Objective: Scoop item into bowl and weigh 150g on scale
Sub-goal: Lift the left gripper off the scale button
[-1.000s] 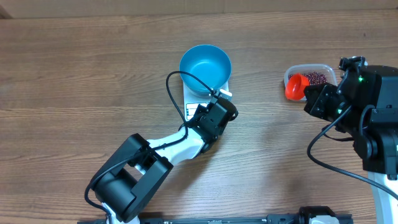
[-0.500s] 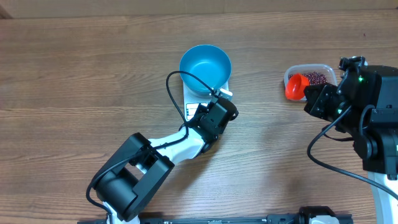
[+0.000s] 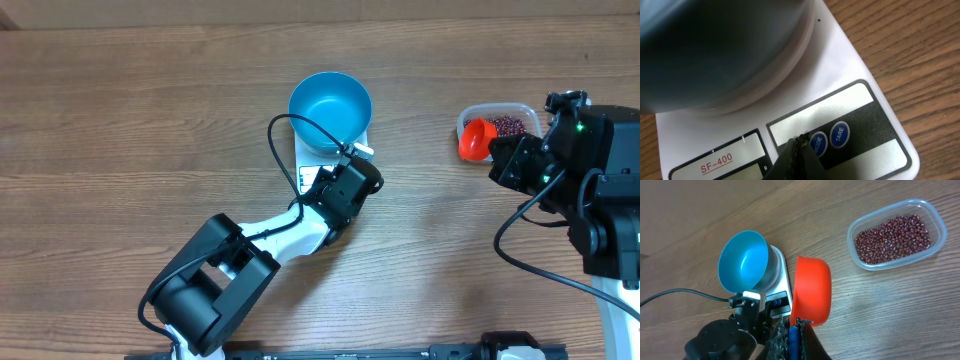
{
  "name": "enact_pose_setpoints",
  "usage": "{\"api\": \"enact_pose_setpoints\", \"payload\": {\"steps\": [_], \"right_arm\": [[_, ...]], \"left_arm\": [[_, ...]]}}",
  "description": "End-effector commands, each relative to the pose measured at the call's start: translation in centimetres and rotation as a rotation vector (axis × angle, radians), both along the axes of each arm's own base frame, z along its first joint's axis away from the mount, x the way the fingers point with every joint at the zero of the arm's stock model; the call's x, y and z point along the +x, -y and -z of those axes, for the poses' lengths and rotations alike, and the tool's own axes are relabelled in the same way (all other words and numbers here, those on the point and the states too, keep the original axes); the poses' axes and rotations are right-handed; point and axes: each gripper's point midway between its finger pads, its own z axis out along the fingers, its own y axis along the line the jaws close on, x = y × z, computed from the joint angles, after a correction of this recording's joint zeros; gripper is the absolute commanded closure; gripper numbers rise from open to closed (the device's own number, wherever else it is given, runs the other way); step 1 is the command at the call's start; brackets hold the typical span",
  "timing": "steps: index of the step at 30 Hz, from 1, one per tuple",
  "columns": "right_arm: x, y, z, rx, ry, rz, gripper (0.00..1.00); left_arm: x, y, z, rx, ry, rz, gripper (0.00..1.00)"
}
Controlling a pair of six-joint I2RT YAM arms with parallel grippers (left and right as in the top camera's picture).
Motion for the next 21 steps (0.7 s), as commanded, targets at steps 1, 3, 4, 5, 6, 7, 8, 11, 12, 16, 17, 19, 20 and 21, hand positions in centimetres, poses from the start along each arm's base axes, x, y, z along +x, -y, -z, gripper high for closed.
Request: {"api": "enact_pose_setpoints", "payload": {"steps": [1, 3, 4, 5, 6, 7, 8, 11, 12, 16, 17, 19, 20, 21], "right_arm": [[0.16, 0.03, -1.3, -0.002, 0.039, -0.004, 0.96], [0.15, 0.03, -1.29, -0.002, 0.039, -0.004, 0.96], [0.15, 0.03, -1.28, -0.003, 0.039, -0.005, 0.96], [0.15, 0.03, -1.28, -0.002, 0.039, -0.005, 0.96], [0.15, 0.03, -1.28, -0.002, 0.039, -0.005, 0.96], [0.15, 0.03, -1.28, -0.002, 0.039, -0.005, 0.96], [0.15, 0.03, -1.28, -0.002, 0.039, -0.004, 0.96], [0.15, 0.03, -1.28, -0.003, 0.039, -0.005, 0.96], [0.15, 0.03, -1.28, -0.002, 0.039, -0.004, 0.96], [0.15, 0.03, -1.28, -0.003, 0.039, -0.005, 0.96], [0.15, 0.03, -1.28, -0.003, 0.039, -0.005, 0.96], [0.15, 0.03, -1.28, -0.003, 0.039, -0.005, 0.96], [0.15, 0.03, -1.28, -0.003, 0.039, -0.005, 0.96], [0.15, 0.03, -1.28, -0.003, 0.039, -0.005, 0.96]], "left_arm": [[-0.97, -1.48, 2.46, 0.063, -0.067, 0.0, 0.96], [-0.98, -1.5, 2.46, 0.063, -0.067, 0.0, 0.96], [-0.98, -1.5, 2.46, 0.063, -0.067, 0.0, 0.96], [-0.98, -1.5, 2.46, 0.063, -0.067, 0.0, 0.96], [-0.98, -1.5, 2.46, 0.063, -0.067, 0.0, 0.96], [-0.99, -1.51, 2.48, 0.064, -0.068, 0.0, 0.96], [-0.99, -1.53, 2.48, 0.065, -0.068, -0.001, 0.96], [-1.03, -1.73, 2.53, 0.07, -0.069, -0.009, 0.96], [-0.99, -1.84, 2.51, 0.071, -0.067, -0.018, 0.96], [-0.96, -2.15, 2.51, 0.071, -0.065, -0.042, 0.96], [-0.93, -2.19, 2.51, 0.069, -0.066, -0.044, 0.96], [-0.85, -2.29, 2.51, 0.068, -0.066, -0.047, 0.96], [-0.83, -2.33, 2.51, 0.067, -0.067, -0.048, 0.96], [-0.84, -2.32, 2.52, 0.067, -0.067, -0.048, 0.96]]}}
